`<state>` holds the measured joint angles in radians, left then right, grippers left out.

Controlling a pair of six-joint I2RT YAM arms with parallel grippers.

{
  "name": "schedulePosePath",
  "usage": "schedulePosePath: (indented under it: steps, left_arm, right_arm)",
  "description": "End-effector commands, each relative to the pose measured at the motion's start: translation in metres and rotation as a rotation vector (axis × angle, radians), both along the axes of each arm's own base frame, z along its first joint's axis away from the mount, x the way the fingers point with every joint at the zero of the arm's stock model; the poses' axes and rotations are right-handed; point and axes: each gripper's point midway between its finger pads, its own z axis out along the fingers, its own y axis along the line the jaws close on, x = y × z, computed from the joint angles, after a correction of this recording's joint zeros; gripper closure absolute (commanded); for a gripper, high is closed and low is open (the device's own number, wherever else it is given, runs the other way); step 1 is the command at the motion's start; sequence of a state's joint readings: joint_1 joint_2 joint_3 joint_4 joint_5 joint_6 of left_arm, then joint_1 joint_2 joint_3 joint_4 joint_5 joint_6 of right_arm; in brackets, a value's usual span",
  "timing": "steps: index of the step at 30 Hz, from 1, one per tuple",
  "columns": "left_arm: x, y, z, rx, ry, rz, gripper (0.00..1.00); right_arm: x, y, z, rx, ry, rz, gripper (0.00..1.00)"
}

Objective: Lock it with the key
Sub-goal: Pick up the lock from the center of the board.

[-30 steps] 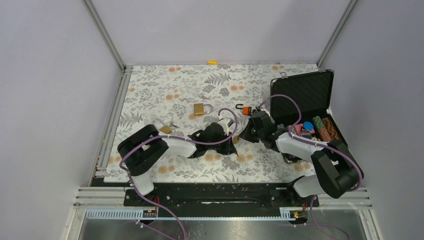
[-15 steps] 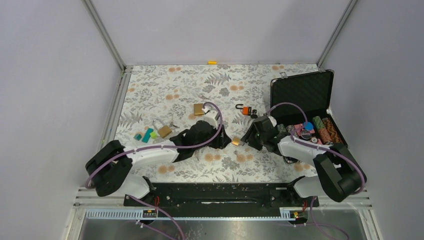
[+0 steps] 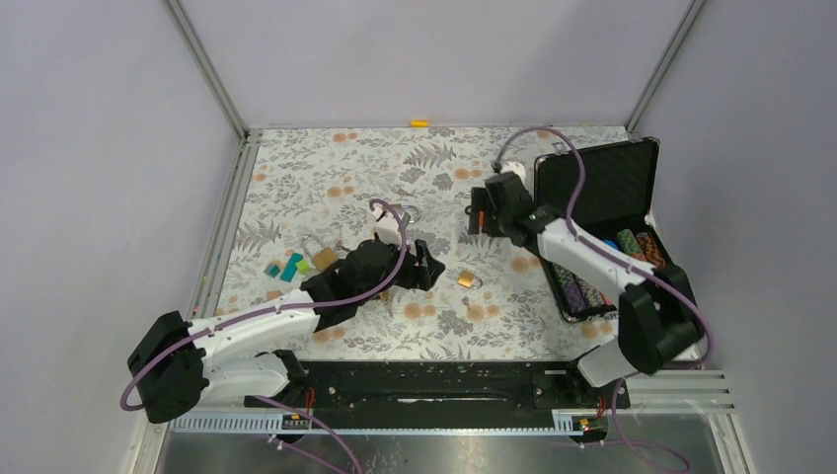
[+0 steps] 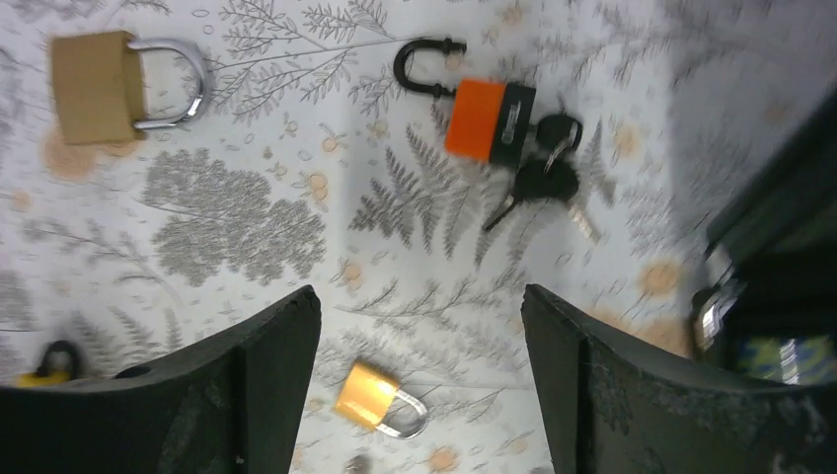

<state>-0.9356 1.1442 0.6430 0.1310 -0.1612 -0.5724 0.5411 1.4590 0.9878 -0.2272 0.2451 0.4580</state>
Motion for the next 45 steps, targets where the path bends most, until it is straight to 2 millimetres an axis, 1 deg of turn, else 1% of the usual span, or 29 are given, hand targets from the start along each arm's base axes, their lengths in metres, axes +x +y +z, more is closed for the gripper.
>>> schedulePosePath:
  steps: [1, 3, 5, 7, 8, 11, 12, 14, 15, 17, 18, 19, 23, 27, 31, 32, 33, 36, 38, 42, 45]
  left_arm:
    - [0.001, 0.009, 0.006, 0.000, -0.029, 0.032, 0.26]
    - [0.000, 0.012, 0.006, 0.010, -0.027, 0.034, 0.24]
    - [0.000, 0.014, 0.006, 0.022, -0.025, 0.038, 0.23]
    - [0.000, 0.015, 0.005, 0.031, -0.024, 0.037, 0.21]
    - [-0.001, 0.016, 0.005, 0.035, -0.025, 0.037, 0.20]
    - [-0.001, 0.016, 0.004, 0.042, -0.025, 0.030, 0.19]
    - [-0.002, 0.015, 0.005, 0.042, -0.023, 0.024, 0.18]
    - [-0.003, 0.017, 0.003, 0.055, -0.016, 0.018, 0.18]
    - [-0.003, 0.018, 0.003, 0.060, -0.014, 0.017, 0.17]
    - [-0.004, 0.021, 0.001, 0.075, -0.010, 0.018, 0.17]
    - [-0.004, 0.022, 0.001, 0.076, -0.012, 0.018, 0.17]
    - [-0.004, 0.025, -0.001, 0.085, -0.007, 0.023, 0.16]
    - [-0.005, 0.035, -0.008, 0.097, 0.003, 0.037, 0.15]
    - [-0.004, 0.041, -0.009, 0.091, 0.008, 0.044, 0.13]
    - [-0.003, 0.043, -0.010, 0.096, 0.013, 0.034, 0.13]
    - [-0.003, 0.043, -0.009, 0.094, 0.013, 0.033, 0.13]
    - [-0.002, 0.044, -0.010, 0.097, 0.014, 0.035, 0.13]
    - [-0.002, 0.044, -0.011, 0.094, 0.019, 0.035, 0.12]
    - [-0.002, 0.044, -0.010, 0.091, 0.019, 0.036, 0.12]
    - [-0.001, 0.046, -0.010, 0.094, 0.020, 0.039, 0.12]
    - [0.000, 0.049, -0.010, 0.094, 0.019, 0.046, 0.12]
  right_arm:
    - [0.018, -0.018, -0.013, -0.361, 0.081, 0.234, 0.19]
    - [0.034, -0.022, -0.015, -0.483, 0.089, 0.305, 0.20]
    - [0.044, -0.028, -0.023, -0.604, 0.114, 0.383, 0.20]
    - [0.052, -0.032, -0.033, -0.699, 0.145, 0.469, 0.20]
    - [0.055, -0.030, -0.038, -0.731, 0.159, 0.526, 0.20]
    - [0.057, -0.023, -0.054, -0.787, 0.213, 0.733, 0.19]
    - [0.061, -0.020, -0.053, -0.800, 0.212, 0.769, 0.19]
    - [0.068, -0.017, -0.056, -0.809, 0.244, 0.824, 0.18]
    - [0.071, -0.019, -0.062, -0.804, 0.284, 0.846, 0.18]
    - [0.081, -0.020, -0.064, -0.798, 0.310, 0.861, 0.18]
    - [0.087, -0.019, -0.061, -0.789, 0.313, 0.869, 0.18]
    - [0.088, -0.017, -0.063, -0.766, 0.326, 0.888, 0.18]
    - [0.089, -0.019, -0.066, -0.718, 0.399, 0.966, 0.18]
    - [0.085, -0.012, -0.068, -0.637, 0.448, 1.052, 0.18]
    - [0.077, -0.004, -0.072, -0.565, 0.506, 1.109, 0.18]
    - [0.071, -0.004, -0.076, -0.543, 0.537, 1.123, 0.18]
    - [0.070, -0.002, -0.078, -0.525, 0.546, 1.132, 0.18]
    - [0.066, -0.006, -0.088, -0.516, 0.592, 1.134, 0.18]
    - [0.067, -0.010, -0.095, -0.535, 0.612, 1.120, 0.19]
    - [0.075, -0.012, -0.094, -0.551, 0.600, 1.089, 0.21]
    - [0.077, -0.013, -0.094, -0.557, 0.601, 1.063, 0.26]
